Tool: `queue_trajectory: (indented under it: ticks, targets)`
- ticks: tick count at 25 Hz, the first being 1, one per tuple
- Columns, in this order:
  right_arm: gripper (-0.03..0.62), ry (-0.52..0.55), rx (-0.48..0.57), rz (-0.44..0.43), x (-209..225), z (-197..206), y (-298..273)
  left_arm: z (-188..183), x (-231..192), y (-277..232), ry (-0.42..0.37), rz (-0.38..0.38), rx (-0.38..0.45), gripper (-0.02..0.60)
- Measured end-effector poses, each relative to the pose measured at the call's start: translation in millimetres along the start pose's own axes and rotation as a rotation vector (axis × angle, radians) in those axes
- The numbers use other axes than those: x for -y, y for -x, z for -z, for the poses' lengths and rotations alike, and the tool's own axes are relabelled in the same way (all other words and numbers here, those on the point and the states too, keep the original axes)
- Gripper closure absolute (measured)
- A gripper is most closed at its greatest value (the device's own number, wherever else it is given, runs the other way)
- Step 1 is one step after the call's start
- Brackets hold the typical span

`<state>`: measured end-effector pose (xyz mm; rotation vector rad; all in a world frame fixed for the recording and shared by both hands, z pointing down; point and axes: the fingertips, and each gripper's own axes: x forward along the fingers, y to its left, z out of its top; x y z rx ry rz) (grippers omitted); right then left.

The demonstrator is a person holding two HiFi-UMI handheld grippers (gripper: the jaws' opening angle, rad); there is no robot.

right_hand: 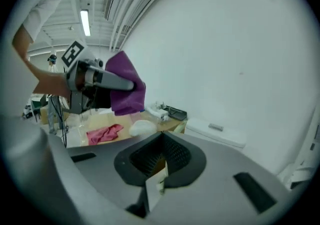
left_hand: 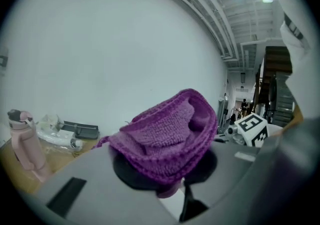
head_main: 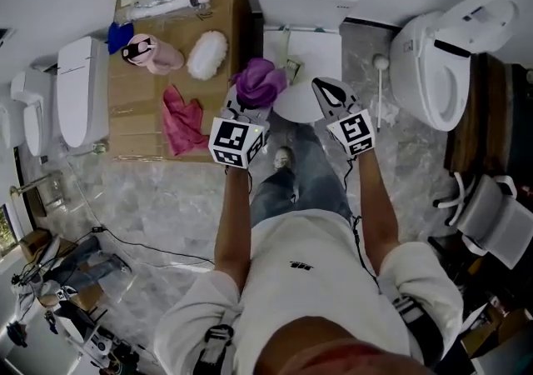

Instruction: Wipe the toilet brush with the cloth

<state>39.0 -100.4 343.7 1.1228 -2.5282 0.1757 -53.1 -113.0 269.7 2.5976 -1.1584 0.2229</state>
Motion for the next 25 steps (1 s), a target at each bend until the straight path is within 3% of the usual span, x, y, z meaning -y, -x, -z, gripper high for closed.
queue_trajectory:
  ticks: [7,16,21,25]
  targets:
    - [0.597,0.014,0.106,0.056,-27.4,-70.8,65.4,-25.6,34.1,40.4,-0.028,0.023,0.029,0.492]
    - [0.597,0.035,0.152,0.126,-60.4,-121.3,123.2,-43.4,64.5,91.5,-0.068,0.052,0.058,0.497]
    - [0.597,0.021,0.188,0.159,-75.3,-130.4,142.3,-42.3,75.6,105.8,-0.095,0.069,0.057,0.497]
    - [0.597,0.011,0.212,0.161,-68.9,-123.5,120.2,-34.8,56.5,94.1,-0.125,0.062,0.061,0.497]
